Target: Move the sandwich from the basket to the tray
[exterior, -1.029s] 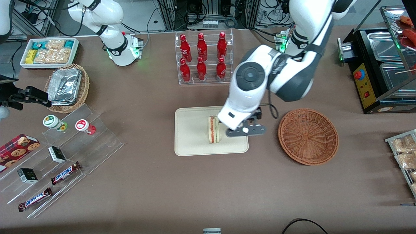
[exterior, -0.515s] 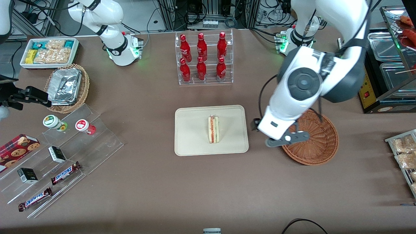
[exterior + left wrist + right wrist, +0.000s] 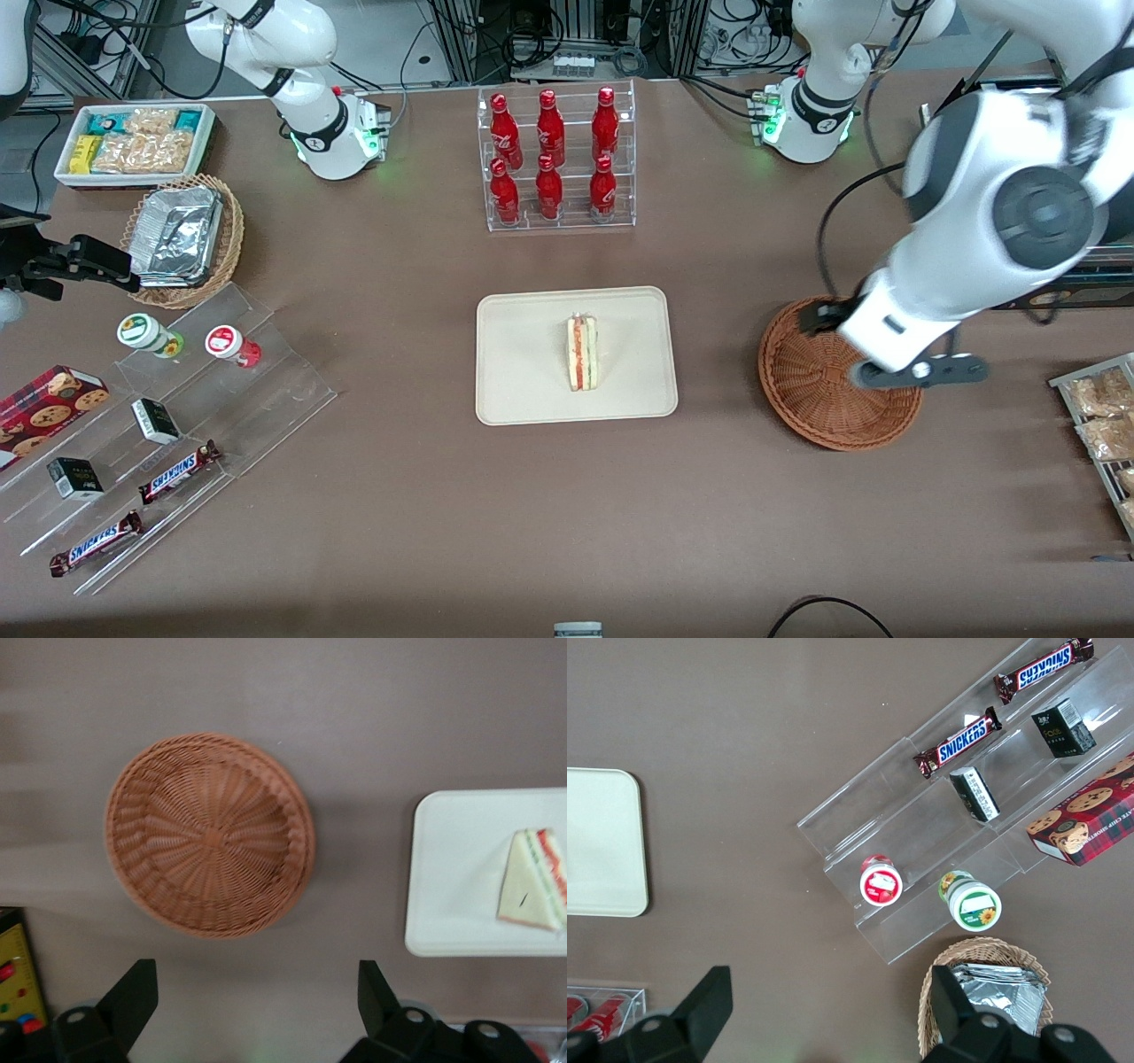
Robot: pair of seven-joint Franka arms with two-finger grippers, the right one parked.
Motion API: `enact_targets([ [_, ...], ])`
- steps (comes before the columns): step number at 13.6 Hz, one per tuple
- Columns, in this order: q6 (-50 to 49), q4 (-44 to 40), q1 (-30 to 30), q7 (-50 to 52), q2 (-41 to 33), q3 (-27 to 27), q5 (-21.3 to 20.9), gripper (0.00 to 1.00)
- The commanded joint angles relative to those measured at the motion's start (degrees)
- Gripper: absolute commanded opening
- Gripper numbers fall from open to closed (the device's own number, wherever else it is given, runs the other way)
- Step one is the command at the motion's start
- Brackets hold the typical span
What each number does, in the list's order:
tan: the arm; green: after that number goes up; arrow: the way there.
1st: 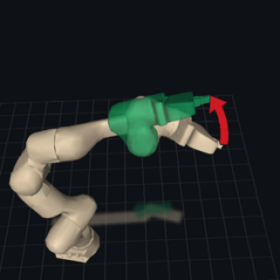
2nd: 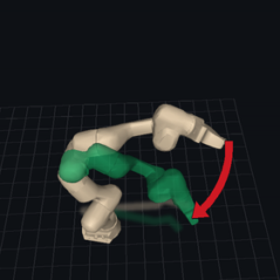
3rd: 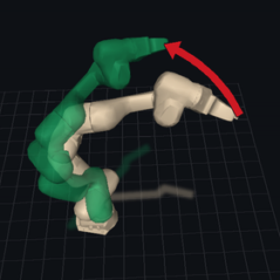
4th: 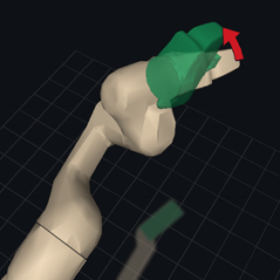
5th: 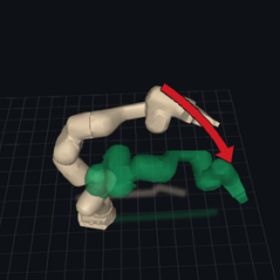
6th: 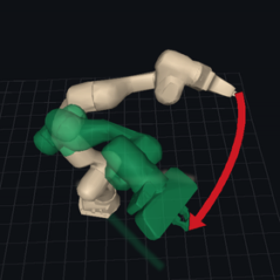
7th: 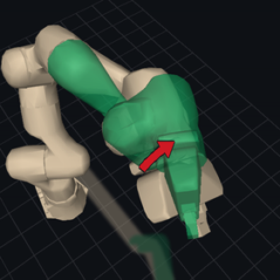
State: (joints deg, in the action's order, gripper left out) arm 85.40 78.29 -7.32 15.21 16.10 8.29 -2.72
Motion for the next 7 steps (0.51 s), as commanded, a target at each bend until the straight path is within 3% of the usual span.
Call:
enact_targets([
  [1,-0.84,8.09,4.58,-7.35,-9.22,1.2,2.1,1.0],
  [4,-6.98,8.9,8.45,-14.22,-13.54,1.2,2.02,1.0],
  [7,-10.33,8.81,10.75,-14.68,-16.36,1.29,2.02,1.0],
])
